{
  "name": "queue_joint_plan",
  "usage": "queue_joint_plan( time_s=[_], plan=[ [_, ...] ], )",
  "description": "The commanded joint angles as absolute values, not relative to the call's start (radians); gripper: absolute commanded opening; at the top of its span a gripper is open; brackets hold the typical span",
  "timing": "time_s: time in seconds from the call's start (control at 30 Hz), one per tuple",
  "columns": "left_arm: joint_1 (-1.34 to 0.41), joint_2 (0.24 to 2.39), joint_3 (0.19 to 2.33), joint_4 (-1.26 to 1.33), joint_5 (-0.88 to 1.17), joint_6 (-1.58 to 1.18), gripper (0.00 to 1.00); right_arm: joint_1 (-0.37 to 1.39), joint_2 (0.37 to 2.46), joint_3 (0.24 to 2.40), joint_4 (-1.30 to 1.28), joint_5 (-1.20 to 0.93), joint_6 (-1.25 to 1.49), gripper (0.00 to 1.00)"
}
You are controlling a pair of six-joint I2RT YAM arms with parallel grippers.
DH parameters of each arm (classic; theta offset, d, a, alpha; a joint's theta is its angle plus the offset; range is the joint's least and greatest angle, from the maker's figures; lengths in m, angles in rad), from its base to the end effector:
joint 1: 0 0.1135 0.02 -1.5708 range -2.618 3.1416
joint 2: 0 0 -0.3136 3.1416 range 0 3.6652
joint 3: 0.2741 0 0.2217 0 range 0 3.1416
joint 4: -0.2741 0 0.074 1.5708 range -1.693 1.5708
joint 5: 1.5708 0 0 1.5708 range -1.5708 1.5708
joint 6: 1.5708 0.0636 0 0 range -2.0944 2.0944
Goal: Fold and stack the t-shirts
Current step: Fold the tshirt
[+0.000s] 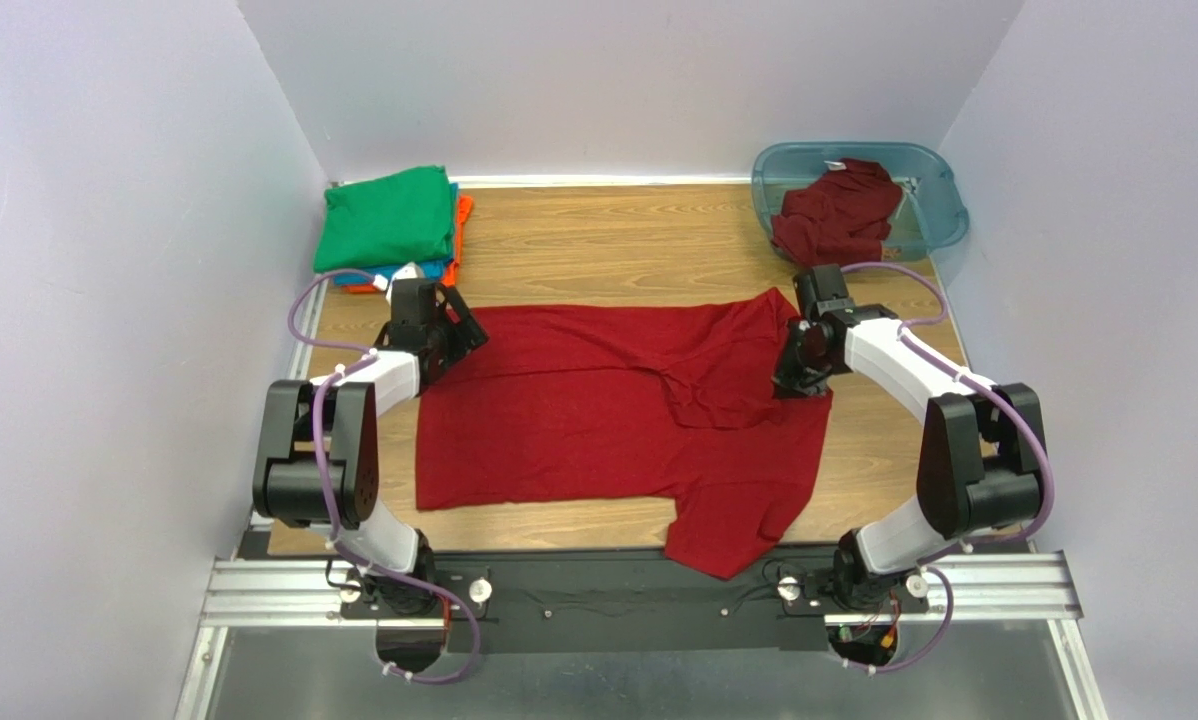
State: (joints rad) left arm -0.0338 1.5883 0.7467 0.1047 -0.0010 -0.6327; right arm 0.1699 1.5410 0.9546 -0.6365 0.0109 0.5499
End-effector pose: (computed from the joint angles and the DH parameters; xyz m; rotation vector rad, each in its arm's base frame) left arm 0.3142 -0.0106 0.2154 -0.6883 2.2278 -0.3367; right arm 0.2648 0.0447 0.2295 0.5329 2.7568 0.1594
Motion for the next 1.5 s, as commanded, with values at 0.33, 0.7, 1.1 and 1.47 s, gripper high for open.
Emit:
queue_joint_plan(
  time_s=[0.33, 0.7, 1.1, 1.47],
  plan=[
    [-0.028, 1.500, 0.715, 0.025, -0.064, -0.635, 0.89, 0.167, 1.410, 0.910, -0.713, 0.064, 0.569, 0.02],
    [-0.028, 1.445, 0.713, 0.002, -0.069, -0.634, 0.89, 0.167, 1.431, 0.934, -0.730, 0.046, 0.554, 0.19],
    [-0.029, 1.434, 0.847, 0.002, -0.009, -0.623, 0.98, 0.167, 1.568, 1.186, -0.666, 0.008, 0.483, 1.00],
    [-0.035, 1.627, 0.897, 0.054, 0.055, -0.644, 0.98, 0.169, 1.874, 1.327, -0.456, -0.021, 0.454, 1.00]
  ],
)
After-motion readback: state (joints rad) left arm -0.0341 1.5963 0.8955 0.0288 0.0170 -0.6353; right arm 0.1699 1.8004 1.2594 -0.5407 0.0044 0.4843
